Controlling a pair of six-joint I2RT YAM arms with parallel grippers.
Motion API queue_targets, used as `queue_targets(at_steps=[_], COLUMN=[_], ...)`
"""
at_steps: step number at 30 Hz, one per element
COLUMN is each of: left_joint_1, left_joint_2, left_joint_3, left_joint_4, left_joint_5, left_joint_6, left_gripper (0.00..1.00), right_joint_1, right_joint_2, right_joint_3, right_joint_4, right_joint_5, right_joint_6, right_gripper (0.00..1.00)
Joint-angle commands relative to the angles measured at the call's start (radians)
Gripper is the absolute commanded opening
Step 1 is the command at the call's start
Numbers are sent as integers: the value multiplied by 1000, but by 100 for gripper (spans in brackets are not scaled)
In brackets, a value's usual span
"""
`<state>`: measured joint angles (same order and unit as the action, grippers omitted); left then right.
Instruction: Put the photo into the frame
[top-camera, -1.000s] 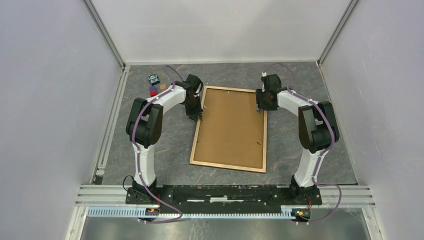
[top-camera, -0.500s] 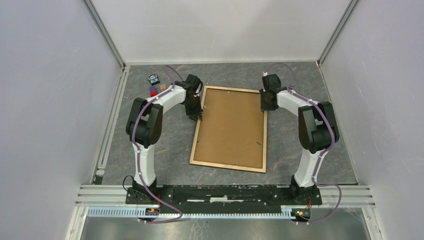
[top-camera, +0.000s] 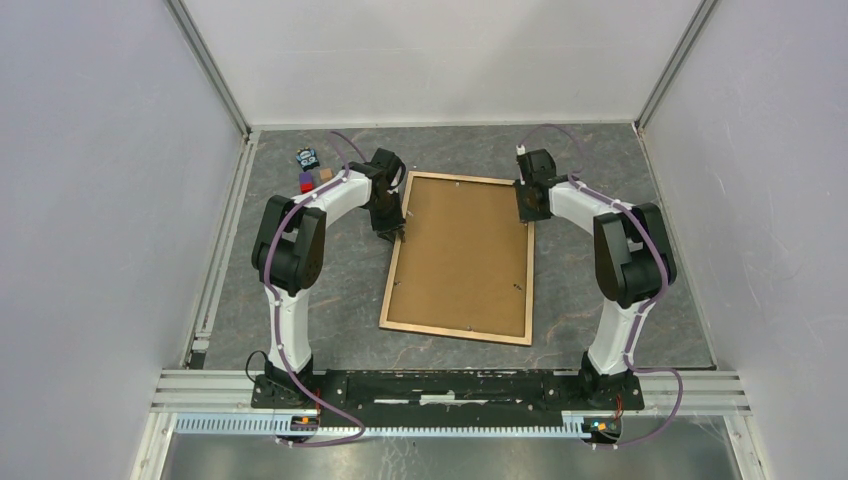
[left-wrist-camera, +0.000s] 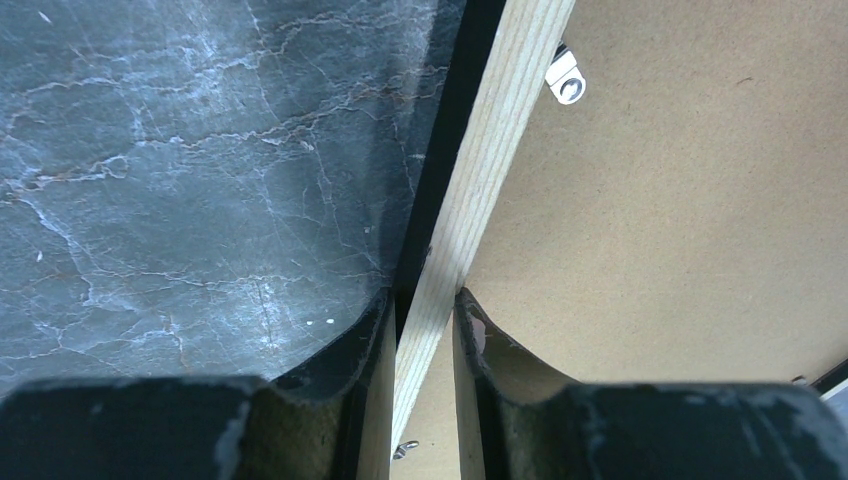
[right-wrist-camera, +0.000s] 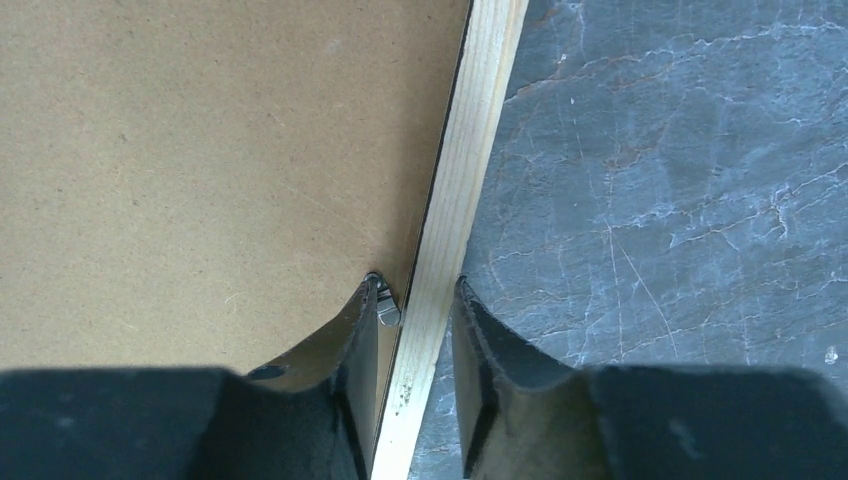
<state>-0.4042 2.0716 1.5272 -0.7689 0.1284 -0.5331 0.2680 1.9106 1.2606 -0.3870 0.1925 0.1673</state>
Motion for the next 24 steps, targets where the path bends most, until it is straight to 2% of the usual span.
queue_targets(at_steps=[1,3,7,16,24], left_joint_1=[-10,-10,-11,-10,-11], left_joint_2=[33,32,31,30,35], left_joint_3=[17,16,17,18,17], left_joint_4=[34,35,34,34,34], left_joint_5=[48,49,56,55,61], left_joint_6=[-49,-51,-51,-50,-51], left_gripper=[28,28,28,28,28], right_joint_1=[35,35,35,34,10], right_joint_2=[28,20,16,-45,-28], right_joint_3=[-59,-70,-96,-154,-166], right_joint_4=[-86,-85,-83,-59,-20], right_joint_5=[-37,-54,-57,-92,-79], right_joint_6=[-78,-78,-81,-77,-72], right_gripper=[38,42,43,42,41])
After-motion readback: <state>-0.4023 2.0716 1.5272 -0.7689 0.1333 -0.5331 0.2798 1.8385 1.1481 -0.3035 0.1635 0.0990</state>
